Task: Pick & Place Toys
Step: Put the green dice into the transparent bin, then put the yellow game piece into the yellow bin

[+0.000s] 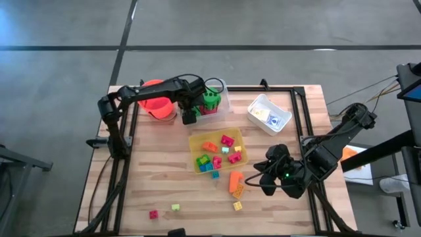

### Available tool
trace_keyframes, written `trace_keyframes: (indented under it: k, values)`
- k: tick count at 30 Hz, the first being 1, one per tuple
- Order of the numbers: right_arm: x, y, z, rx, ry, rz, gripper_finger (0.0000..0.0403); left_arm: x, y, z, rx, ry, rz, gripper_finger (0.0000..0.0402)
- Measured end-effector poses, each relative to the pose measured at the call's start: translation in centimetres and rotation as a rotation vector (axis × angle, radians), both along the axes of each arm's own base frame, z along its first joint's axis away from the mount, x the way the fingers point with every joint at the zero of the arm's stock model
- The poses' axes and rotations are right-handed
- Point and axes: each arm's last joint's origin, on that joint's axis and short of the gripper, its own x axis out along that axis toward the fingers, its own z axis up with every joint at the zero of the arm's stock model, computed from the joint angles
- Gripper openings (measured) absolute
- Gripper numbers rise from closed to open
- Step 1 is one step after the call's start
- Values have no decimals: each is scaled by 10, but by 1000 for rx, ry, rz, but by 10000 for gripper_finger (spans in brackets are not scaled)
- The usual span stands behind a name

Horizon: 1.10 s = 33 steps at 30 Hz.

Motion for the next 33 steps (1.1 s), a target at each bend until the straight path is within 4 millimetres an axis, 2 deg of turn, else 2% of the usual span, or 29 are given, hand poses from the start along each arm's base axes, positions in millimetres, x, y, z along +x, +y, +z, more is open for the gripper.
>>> trace_keyframes:
  k: [7,22,27,33]
  values:
    - [0,0,0,-8,3,8,12,-2,-1,4,8,-2,18,321]
    - [0,0,0,-6,16,27,12,-10,-5,21,17,-29,2,324]
    - [0,0,0,-6,15,27,12,-8,-4,38,38,-45,17,324]
    - [0,0,0,-7,15,27,12,-5,-2,69,57,-91,57,324]
